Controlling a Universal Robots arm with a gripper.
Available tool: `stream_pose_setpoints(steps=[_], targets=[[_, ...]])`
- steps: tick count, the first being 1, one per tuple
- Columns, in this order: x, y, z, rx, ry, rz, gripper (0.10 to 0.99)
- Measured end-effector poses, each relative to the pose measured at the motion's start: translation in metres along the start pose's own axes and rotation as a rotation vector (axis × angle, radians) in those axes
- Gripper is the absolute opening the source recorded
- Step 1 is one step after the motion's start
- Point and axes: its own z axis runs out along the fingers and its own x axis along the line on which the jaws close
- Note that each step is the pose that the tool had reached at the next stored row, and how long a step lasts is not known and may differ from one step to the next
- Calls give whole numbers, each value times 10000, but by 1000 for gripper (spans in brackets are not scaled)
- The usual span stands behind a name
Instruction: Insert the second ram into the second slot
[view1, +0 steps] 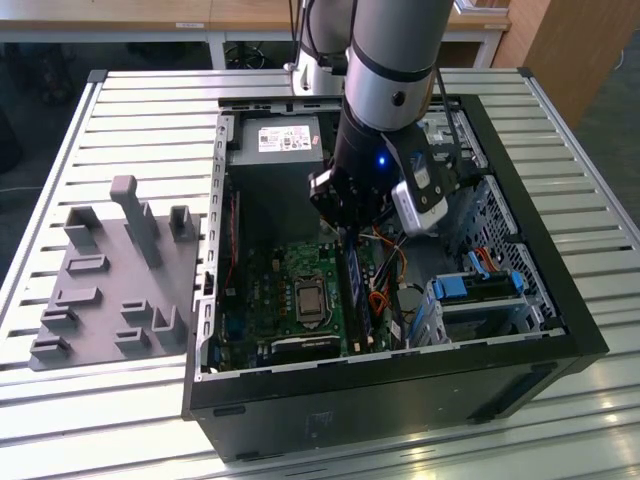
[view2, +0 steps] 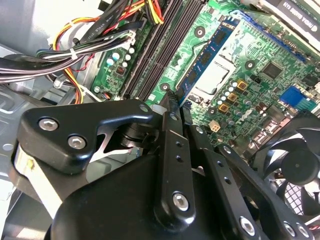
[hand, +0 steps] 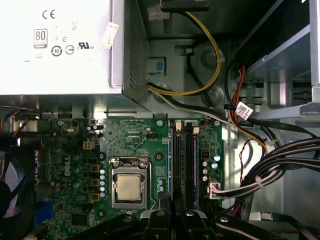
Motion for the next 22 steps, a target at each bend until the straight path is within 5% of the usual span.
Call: stream_pose_setpoints(steps=[22], targets=[[-3, -20, 57, -2, 0, 11, 137]])
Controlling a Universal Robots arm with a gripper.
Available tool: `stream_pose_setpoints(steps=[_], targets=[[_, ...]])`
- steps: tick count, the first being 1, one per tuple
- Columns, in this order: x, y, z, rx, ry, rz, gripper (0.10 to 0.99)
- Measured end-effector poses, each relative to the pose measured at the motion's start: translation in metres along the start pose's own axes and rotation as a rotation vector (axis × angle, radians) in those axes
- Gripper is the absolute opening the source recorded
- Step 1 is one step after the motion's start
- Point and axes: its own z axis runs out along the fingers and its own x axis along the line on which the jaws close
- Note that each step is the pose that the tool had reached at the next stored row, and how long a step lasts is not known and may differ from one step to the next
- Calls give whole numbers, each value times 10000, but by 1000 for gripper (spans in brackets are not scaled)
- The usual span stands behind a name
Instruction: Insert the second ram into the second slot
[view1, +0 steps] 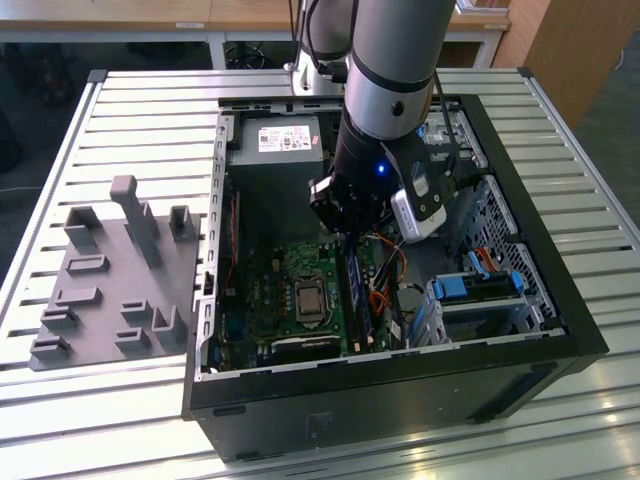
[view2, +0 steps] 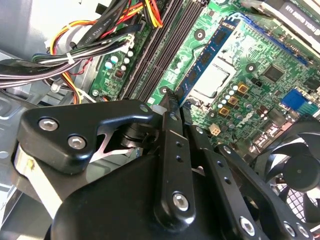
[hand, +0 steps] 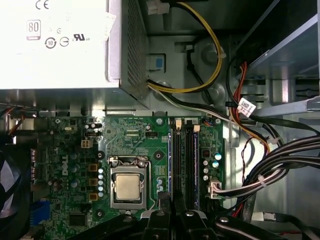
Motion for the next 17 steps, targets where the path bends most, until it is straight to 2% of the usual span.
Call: stream_pose_setpoints(steps=[11, 17], targets=[[-2, -8, 36, -5, 1, 0, 137], [-11, -91, 58, -7, -1, 32, 137]])
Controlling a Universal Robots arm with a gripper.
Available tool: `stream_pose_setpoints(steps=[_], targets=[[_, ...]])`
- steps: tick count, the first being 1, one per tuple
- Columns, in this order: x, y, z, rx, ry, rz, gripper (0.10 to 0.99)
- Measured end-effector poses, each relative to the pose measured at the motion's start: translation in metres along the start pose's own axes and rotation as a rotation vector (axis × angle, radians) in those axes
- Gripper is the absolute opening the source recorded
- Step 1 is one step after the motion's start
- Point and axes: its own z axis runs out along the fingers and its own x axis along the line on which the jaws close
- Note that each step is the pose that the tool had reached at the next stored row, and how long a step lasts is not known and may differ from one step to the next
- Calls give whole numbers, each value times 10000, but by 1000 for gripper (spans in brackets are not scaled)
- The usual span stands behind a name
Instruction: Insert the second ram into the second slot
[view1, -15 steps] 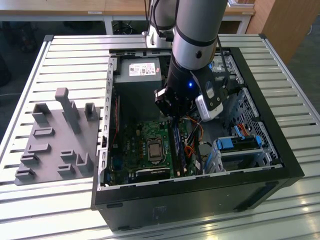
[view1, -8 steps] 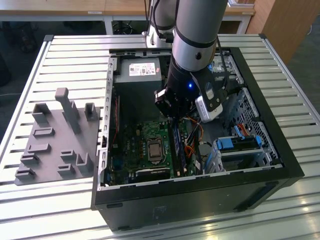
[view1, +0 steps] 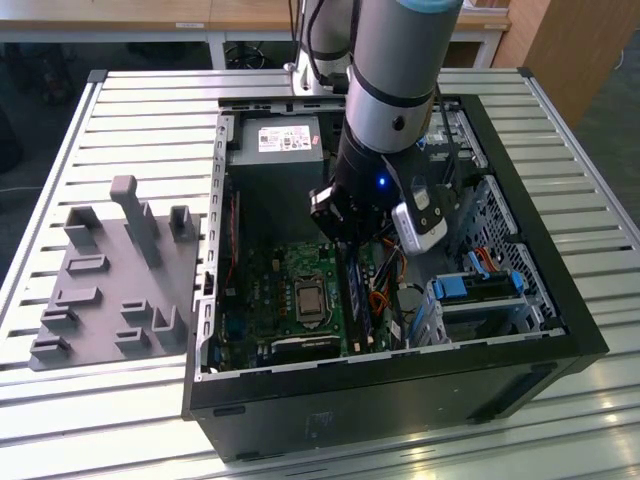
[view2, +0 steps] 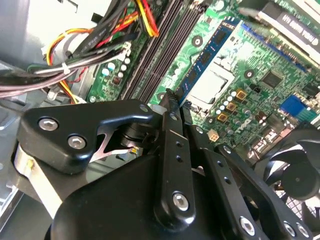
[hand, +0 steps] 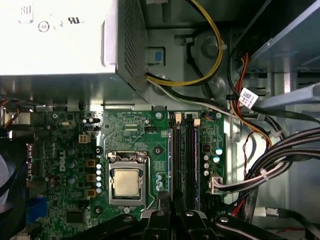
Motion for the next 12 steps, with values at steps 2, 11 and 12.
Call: stream_pose_setpoints(steps=[2, 11, 12], targets=[[-29, -13, 18, -3, -1, 2, 137], [-63, -21, 182, -6, 0, -1, 137], [-64, -22, 202, -7, 0, -2, 137]])
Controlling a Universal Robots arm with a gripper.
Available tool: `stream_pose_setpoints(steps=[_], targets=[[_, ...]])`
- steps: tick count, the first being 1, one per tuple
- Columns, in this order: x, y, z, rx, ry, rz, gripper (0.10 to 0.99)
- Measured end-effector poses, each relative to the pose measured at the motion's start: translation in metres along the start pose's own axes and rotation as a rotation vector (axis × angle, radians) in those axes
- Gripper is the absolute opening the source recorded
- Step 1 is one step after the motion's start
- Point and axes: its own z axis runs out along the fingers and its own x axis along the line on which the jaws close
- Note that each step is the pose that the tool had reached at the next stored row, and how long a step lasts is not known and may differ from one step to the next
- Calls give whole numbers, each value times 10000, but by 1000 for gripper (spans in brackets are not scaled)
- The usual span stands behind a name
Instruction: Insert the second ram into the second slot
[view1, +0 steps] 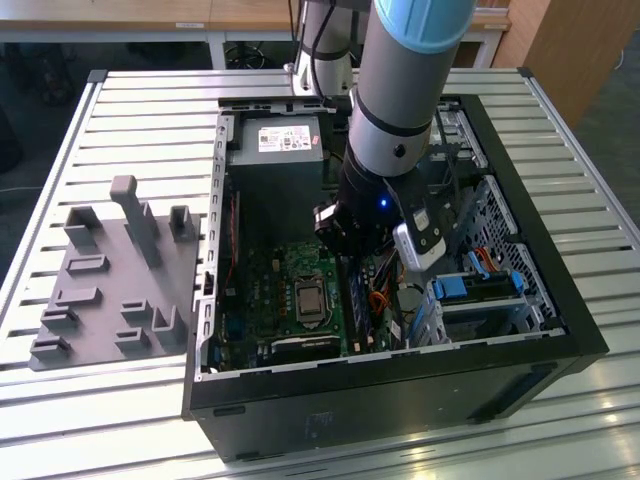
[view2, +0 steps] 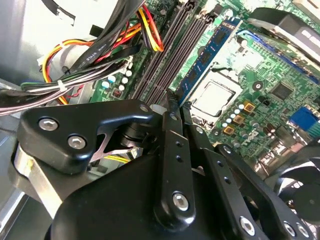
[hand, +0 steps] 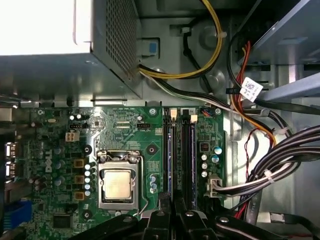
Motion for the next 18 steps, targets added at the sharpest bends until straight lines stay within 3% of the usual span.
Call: stream_pose_setpoints(steps=[18], targets=[[-21, -4, 141, 9, 33, -4, 137]])
